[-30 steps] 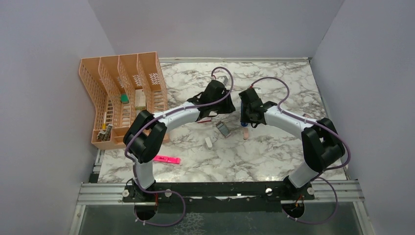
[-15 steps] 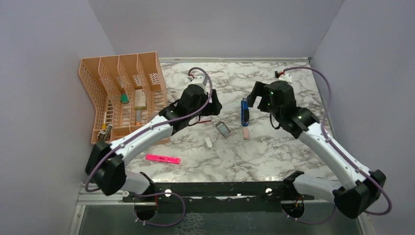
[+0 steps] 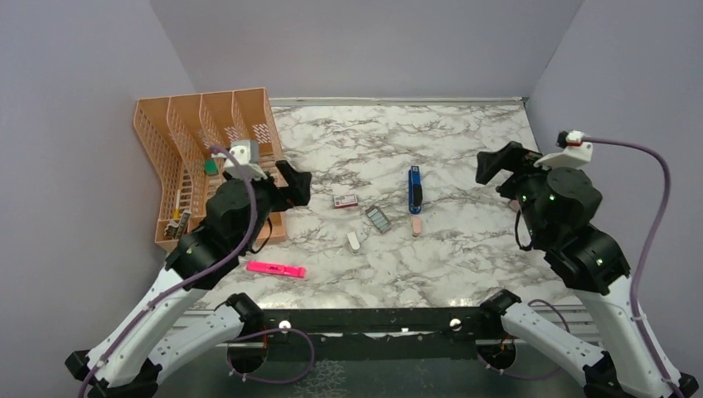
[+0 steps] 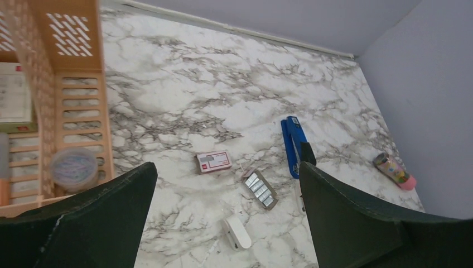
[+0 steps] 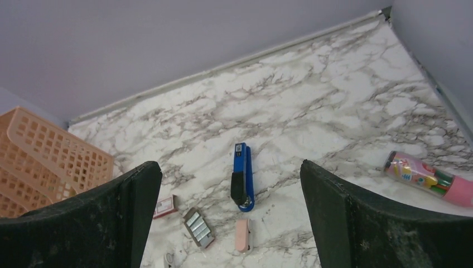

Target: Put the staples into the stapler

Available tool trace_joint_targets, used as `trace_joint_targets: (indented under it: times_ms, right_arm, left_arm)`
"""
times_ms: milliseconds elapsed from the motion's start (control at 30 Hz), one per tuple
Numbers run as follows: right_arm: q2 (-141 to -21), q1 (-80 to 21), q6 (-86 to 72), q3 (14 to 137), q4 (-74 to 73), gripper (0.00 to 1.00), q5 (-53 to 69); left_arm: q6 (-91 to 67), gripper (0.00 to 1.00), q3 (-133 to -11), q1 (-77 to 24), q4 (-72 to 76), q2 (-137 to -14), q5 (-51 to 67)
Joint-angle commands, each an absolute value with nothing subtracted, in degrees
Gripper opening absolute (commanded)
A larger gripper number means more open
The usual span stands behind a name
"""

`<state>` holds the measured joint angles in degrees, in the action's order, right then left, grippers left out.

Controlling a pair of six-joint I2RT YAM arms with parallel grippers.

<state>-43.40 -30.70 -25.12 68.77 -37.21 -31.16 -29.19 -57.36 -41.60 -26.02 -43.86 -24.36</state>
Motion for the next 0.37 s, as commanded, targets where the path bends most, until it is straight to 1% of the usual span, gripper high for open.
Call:
trace_joint_targets:
  times_ms: [0,167,333]
  right_arm:
    - [-40.84,-30.86,-20.82,71.47,-38.38,1.0,-36.19]
    - [-39.97,-30.9,-19.52,71.72,-36.91,1.0,-37.33]
    - [-41.21,-30.87,-19.26,71.3,-36.32,1.0,-37.88]
  left_arm:
    - [-27.39,0.98,-60.58,-41.52,-36.87,-37.99,-33.01]
    - [-26.89,0.98,-62.33,-41.51,-41.13,-34.1,-36.07]
    - [-26.27,0.99,-62.9,-41.56,-41.62,-33.8,-37.0]
